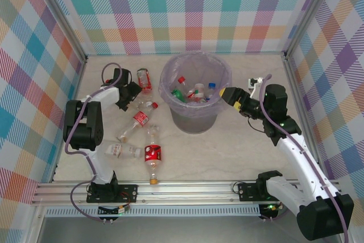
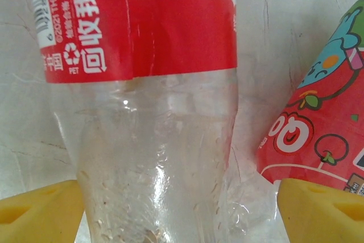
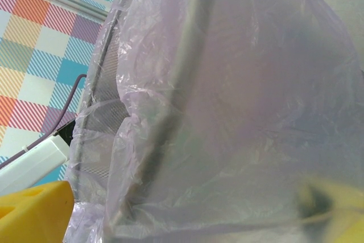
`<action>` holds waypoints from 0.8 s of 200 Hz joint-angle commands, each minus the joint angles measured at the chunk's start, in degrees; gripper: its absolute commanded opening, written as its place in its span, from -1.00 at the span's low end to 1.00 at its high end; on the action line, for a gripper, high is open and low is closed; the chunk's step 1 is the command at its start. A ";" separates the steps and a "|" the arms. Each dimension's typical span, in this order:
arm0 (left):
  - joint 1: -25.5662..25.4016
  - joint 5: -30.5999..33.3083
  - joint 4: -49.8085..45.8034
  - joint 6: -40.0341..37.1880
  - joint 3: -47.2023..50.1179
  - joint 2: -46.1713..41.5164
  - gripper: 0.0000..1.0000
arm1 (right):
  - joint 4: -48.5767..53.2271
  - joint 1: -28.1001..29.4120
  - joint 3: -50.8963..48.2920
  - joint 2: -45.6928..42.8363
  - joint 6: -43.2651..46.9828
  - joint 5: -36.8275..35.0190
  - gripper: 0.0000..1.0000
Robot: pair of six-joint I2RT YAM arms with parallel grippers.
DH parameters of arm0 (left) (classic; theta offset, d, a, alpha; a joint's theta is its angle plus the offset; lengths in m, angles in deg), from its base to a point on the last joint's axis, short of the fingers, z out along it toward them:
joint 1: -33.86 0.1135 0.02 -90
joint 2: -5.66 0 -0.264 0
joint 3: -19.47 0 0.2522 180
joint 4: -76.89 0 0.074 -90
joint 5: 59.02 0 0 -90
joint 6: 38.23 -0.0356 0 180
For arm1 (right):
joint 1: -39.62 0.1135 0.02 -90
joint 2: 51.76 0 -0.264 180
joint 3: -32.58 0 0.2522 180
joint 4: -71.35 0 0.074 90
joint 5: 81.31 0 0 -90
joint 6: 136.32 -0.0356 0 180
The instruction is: Put the plastic bottles in the bin
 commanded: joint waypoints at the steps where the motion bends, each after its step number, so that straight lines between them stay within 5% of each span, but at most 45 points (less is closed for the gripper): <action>1: 0.85 0.29 2.86 -0.29 -0.90 1.82 0.75 | 1.23 0.33 1.52 -1.37 1.90 0.41 0.98; 160: 4.87 -5.62 12.28 -0.35 6.08 6.32 0.43 | 0.80 0.76 0.50 -3.40 -0.12 -1.58 0.99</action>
